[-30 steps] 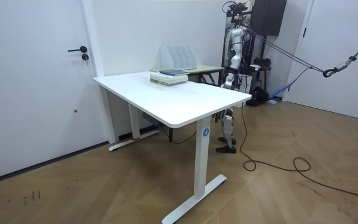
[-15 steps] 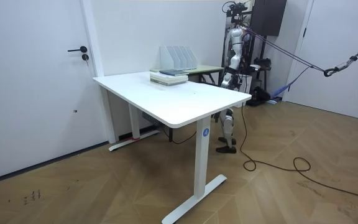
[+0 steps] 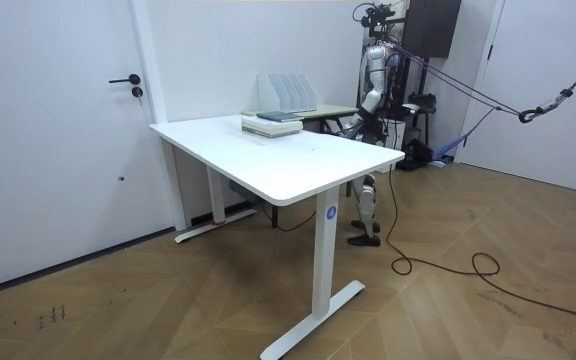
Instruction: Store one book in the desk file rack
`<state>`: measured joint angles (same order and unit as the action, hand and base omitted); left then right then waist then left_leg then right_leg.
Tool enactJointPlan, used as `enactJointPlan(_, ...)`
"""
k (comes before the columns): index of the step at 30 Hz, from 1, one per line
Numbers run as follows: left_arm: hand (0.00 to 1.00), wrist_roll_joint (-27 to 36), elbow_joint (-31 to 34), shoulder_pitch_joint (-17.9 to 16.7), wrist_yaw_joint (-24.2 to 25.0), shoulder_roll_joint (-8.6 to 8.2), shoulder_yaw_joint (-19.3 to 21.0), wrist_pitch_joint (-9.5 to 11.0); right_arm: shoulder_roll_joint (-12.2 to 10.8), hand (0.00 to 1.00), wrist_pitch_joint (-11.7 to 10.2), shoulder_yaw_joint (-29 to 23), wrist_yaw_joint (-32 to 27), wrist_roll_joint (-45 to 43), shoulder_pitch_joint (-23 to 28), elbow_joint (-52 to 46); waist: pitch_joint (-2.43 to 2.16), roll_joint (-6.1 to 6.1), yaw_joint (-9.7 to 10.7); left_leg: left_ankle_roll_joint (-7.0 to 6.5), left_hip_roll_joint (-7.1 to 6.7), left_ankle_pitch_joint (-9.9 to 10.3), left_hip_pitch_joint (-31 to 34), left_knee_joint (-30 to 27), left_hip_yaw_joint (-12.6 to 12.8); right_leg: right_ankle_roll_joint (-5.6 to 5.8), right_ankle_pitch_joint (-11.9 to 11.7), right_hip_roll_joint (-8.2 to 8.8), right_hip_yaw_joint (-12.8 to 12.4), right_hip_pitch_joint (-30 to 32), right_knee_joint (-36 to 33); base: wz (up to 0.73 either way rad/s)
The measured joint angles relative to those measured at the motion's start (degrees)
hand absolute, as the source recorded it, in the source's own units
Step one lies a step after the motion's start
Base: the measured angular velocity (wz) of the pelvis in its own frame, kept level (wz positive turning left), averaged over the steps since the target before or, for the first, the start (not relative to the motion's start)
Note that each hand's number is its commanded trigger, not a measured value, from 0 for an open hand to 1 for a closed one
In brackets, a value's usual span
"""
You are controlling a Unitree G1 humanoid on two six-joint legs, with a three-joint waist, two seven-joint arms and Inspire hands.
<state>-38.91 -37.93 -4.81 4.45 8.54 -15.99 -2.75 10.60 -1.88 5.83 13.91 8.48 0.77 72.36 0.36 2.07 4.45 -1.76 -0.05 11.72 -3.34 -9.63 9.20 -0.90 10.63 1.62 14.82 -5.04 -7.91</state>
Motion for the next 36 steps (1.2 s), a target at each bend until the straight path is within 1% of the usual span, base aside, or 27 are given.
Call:
enactJointPlan(1,0.00,-0.43,0.73,0.21,0.12,-0.02,-0.90,0.11,0.01,0.00,0.00,0.38,-0.02,0.12,-0.06,0.02,0.02,-0.04,0.00,0.00,0.01,0.00,0.00,0.00,0.05,0.01,-0.01,0.00,-0.06,0.03,-0.02,-0.06)
enactJointPlan(3,0.00,-3.91,4.04,0.36,0.90,-0.01,-3.76,0.19,0.07,0.00,0.00,1.42,-0.03,0.39,-0.21,-0.26,0.02,-0.08,0.17,0.00,0.06,0.00,0.02,0.00,0.08,-0.01,-0.05,0.00,-0.11,0.19,-0.21,-0.05)
enactJointPlan(4,0.00,-4.65,5.02,0.35,1.09,0.02,-4.33,0.18,0.11,0.00,0.00,1.71,-0.03,0.39,-0.21,-0.42,0.02,-0.08,0.22,0.00,0.07,0.00,0.03,0.00,0.08,-0.01,-0.06,0.00,-0.11,0.22,-0.26,0.00)
enactJointPlan(6,0.00,-6.89,9.22,0.36,1.33,0.23,-5.91,0.26,0.15,0.00,0.02,2.05,-0.03,0.45,-0.25,-0.75,0.00,-0.13,0.49,0.01,0.11,0.00,0.19,0.00,0.01,-0.02,-0.06,0.01,0.16,0.27,-0.30,0.06)
enactJointPlan(9,0.00,-8.47,13.85,0.29,1.28,0.37,-6.26,0.35,0.15,0.00,0.02,2.01,-0.02,0.31,-0.27,-0.78,-0.14,-0.37,0.64,0.01,0.12,0.00,0.20,0.01,-0.07,-0.02,-0.06,0.01,0.22,0.26,-0.31,0.04)
enactJointPlan(10,0.00,-8.75,14.49,0.30,1.19,0.45,-6.26,0.39,0.15,0.00,0.01,2.09,-0.01,0.32,-0.28,-0.77,-0.19,-0.43,0.64,0.01,0.12,0.00,0.20,0.01,-0.15,-0.02,-0.06,0.01,0.23,0.26,-0.32,0.00)
enactJointPlan(11,0.00,-9.21,15.83,0.31,1.13,0.81,-6.45,0.41,0.17,0.00,0.01,2.41,-0.02,0.34,-0.33,-0.74,-0.24,-0.52,0.71,0.01,0.12,-0.01,0.19,-0.02,-0.30,-0.02,-0.06,0.02,0.31,0.25,-0.43,0.05)
enactJointPlan(12,0.00,-9.70,17.77,0.31,1.11,1.71,-7.15,0.41,0.21,0.00,0.01,3.00,-0.04,0.54,-0.57,-0.64,-0.24,-0.52,0.95,0.01,0.13,-0.01,0.09,-0.04,-0.48,-0.03,-0.06,0.02,0.40,0.23,-0.65,0.06)
enactJointPlan(13,0.00,-10.15,18.78,0.32,1.11,2.15,-7.39,0.42,0.23,0.00,0.01,3.21,-0.04,0.57,-0.69,-0.63,-0.23,-0.51,1.03,0.01,0.13,-0.01,0.04,-0.06,-0.53,-0.03,-0.06,0.03,0.44,0.17,-0.70,0.05)
enactJointPlan(16,0.00,-12.15,23.86,0.29,0.57,3.17,-7.42,0.53,0.31,0.00,0.01,4.11,-0.03,0.22,-0.94,-0.68,-0.23,-0.57,1.05,0.00,0.10,0.00,0.14,-0.44,-0.62,-0.07,-0.09,0.12,0.38,0.12,-0.77,0.01)
enactJointPlan(17,0.00,-13.25,26.60,0.30,-0.03,3.40,-7.40,0.59,0.30,0.00,0.02,4.11,-0.02,0.19,-1.07,-0.62,-0.18,-0.64,1.08,-0.04,0.10,0.03,0.63,-0.88,-0.71,-0.11,-0.14,0.14,0.44,0.26,-0.76,0.06)
enactJointPlan(18,0.00,-14.04,28.96,0.30,-1.25,3.78,-7.29,0.71,0.35,0.00,0.02,4.07,-0.03,0.20,-1.11,-0.61,-0.06,-0.82,1.09,-0.10,0.08,0.07,0.82,-1.03,-0.84,-0.12,-0.15,0.16,0.57,0.28,-0.72,0.06)
enactJointPlan(19,0.00,-15.09,29.97,0.30,-1.82,3.92,-7.21,0.78,0.38,0.00,0.02,4.07,-0.05,0.20,-1.12,-0.61,-0.02,-0.91,0.89,-0.11,0.05,0.07,0.84,-1.04,-0.96,-0.12,-0.15,0.18,0.67,0.22,-0.67,0.06)
enactJointPlan(21,0.00,-19.51,32.57,0.33,-4.07,3.81,-6.93,1.61,0.45,0.00,0.00,4.16,-0.08,0.46,-1.11,-0.37,-0.06,-1.16,0.50,-0.13,-0.04,0.07,0.78,-1.06,-1.39,-0.11,-0.14,0.18,0.79,0.11,-0.58,0.05)
enactJointPlan(24,0.00,-21.54,34.34,0.32,-6.50,3.63,-6.69,2.08,0.60,0.00,-0.15,4.15,-0.17,0.48,-1.31,0.77,-0.18,-1.35,-0.05,-0.12,-0.05,0.05,0.76,-1.13,-1.49,-0.12,-0.14,0.14,0.83,0.00,-0.42,0.03)
enactJointPlan(26,0.00,-21.44,35.07,0.23,-7.85,3.67,-6.23,2.53,0.55,0.00,-0.51,4.15,-0.28,0.76,-1.44,1.47,-0.21,-1.38,-0.24,-0.10,-0.04,0.03,0.80,-1.14,-1.51,-0.12,-0.14,0.13,0.97,-0.15,-0.43,0.02)
enactJointPlan(28,0.00,-21.46,36.93,0.11,-8.83,3.71,-4.32,3.33,0.52,0.00,-1.02,4.13,-0.54,0.90,-1.26,1.49,-0.16,-1.24,-0.38,-0.09,0.00,0.03,0.87,-1.23,-1.55,-0.13,-0.14,0.05,1.09,-0.31,-0.03,0.02)
enactJointPlan(31,0.00,-21.47,39.72,0.11,-10.81,3.73,-1.86,3.84,0.31,0.00,-1.29,4.17,-0.77,1.87,-0.95,1.76,-0.20,-1.04,-0.62,-0.09,-0.03,0.02,0.73,-1.23,-1.73,-0.13,-0.14,0.03,1.23,-0.65,0.19,0.02)
enactJointPlan(32,0.00,-21.47,40.80,0.12,-12.35,3.72,-0.70,4.29,0.31,0.00,-1.25,4.29,-0.77,2.85,-0.83,2.18,-0.22,-0.87,-1.20,-0.08,-0.04,0.02,0.67,-1.22,-1.75,-0.13,-0.14,0.03,1.20,-0.69,0.22,-0.03)
enactJointPlan(33,0.00,-21.47,41.77,0.12,-13.89,3.73,0.28,4.55,0.30,0.00,-1.21,4.36,-0.76,3.56,-0.59,2.50,-0.33,-0.77,-1.70,-0.08,-0.04,0.02,0.63,-1.22,-1.75,-0.13,-0.14,0.04,1.12,-0.71,0.22,0.00)
enactJointPlan(35,0.00,-21.68,43.02,0.11,-15.54,3.80,1.60,4.59,0.19,0.00,-1.16,4.34,-0.72,4.24,-0.59,3.15,-0.43,-0.65,-2.05,-0.08,-0.06,0.02,0.52,-1.20,-1.89,-0.13,-0.14,0.03,1.16,-0.86,0.23,0.00)
enactJointPlan(36,0.00,-21.94,43.57,0.12,-16.51,3.87,2.46,4.61,0.17,0.00,-1.14,4.35,-0.63,4.23,-0.62,3.31,-0.44,-0.54,-2.66,-0.08,-0.06,0.02,0.45,-1.16,-1.96,-0.13,-0.14,0.00,1.09,-0.88,0.23,0.00)
